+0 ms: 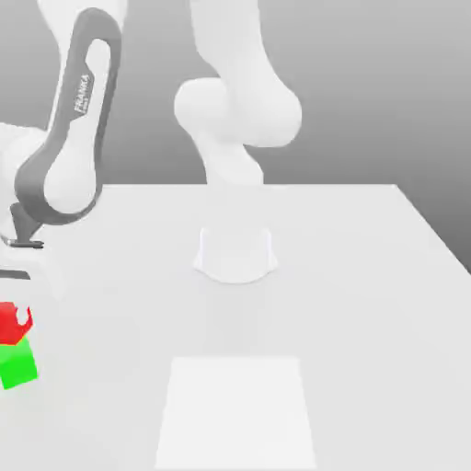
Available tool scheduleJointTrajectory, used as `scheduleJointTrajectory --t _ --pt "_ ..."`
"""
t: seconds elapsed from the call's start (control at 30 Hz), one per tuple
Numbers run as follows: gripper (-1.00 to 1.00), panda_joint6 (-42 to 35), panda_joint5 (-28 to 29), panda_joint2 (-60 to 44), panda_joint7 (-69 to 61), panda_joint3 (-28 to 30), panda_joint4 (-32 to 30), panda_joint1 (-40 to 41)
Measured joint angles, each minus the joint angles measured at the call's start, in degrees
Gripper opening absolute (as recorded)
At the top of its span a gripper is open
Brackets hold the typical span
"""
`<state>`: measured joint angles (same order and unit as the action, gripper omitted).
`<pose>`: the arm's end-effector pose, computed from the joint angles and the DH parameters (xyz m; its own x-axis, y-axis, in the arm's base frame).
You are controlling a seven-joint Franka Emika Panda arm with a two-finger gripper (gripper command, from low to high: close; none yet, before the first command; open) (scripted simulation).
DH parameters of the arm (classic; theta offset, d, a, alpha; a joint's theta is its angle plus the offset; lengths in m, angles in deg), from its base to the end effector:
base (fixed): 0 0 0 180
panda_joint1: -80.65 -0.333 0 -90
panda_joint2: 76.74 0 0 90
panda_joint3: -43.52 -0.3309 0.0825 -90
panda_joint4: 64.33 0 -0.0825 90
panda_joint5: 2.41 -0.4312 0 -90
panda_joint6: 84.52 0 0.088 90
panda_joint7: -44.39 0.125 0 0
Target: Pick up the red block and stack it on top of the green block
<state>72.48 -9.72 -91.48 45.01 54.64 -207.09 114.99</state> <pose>0.3383 -0.3586 0.1421 0.6093 -0.7929 -0.0012 -0.7929 -0.6093 -0.0005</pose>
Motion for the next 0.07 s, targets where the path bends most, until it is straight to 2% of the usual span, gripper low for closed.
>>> scheduleJointTrajectory --t 0.07 --pt "1.0 0.0 0.0 0.0 0.0 0.0 0.0 0.0"
